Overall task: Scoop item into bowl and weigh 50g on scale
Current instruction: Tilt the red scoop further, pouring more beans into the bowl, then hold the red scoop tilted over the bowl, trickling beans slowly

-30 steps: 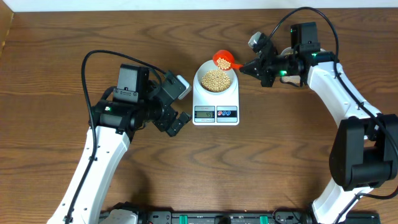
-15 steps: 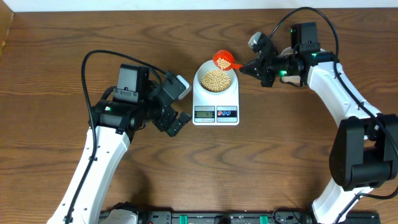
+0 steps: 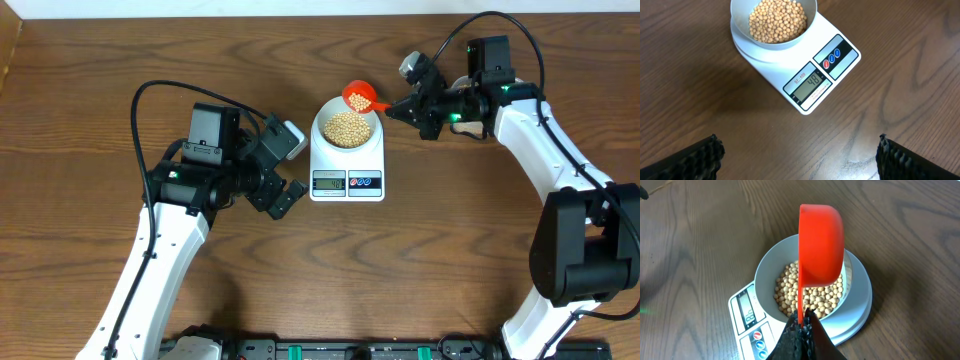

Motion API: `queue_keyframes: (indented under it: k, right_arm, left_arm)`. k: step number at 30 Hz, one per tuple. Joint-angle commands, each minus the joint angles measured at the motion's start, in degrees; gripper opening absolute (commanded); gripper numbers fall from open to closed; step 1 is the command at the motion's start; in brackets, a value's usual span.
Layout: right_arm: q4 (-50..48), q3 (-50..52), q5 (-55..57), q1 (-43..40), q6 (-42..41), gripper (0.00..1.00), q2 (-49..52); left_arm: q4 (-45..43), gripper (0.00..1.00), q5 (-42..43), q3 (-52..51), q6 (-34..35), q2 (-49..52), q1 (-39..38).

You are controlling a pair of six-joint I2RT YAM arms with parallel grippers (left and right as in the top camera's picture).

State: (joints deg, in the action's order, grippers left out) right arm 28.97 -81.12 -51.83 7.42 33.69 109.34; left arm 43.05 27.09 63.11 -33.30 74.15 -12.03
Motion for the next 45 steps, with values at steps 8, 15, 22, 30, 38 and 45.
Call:
queue_keyframes:
  k: [8, 15, 22, 30, 38, 45]
  right_arm:
    - [0.2, 0.5, -5.7, 0.4, 0.5, 0.01, 0.2]
    - [0.3, 0.7, -2.6, 0.5, 1.1, 0.01, 0.3]
    - [0.0, 0.7, -1.0, 0.7, 1.1, 0.01, 0.5]
    - [0.1, 0.7, -1.2, 0.7, 1.1, 0.01, 0.5]
    - [0.2, 0.7, -1.2, 0.7, 1.1, 0.01, 0.5]
    - [0.2, 0.7, -1.2, 0.7, 1.1, 0.01, 0.5]
  left_arm:
    - [0.0, 1.00, 0.5, 1.2, -1.0, 0.3, 0.2]
    - [0.0, 1.00, 0.5, 1.2, -1.0, 0.3, 0.2]
    - [0.0, 1.00, 0.5, 1.2, -1.0, 0.3, 0.2]
    - [0.0, 1.00, 0.5, 1.2, -1.0, 0.3, 0.2]
    - [0.0, 1.00, 0.5, 1.2, -1.0, 0.3, 0.2]
    - [0.0, 1.00, 0.5, 1.2, -1.0, 0.3, 0.2]
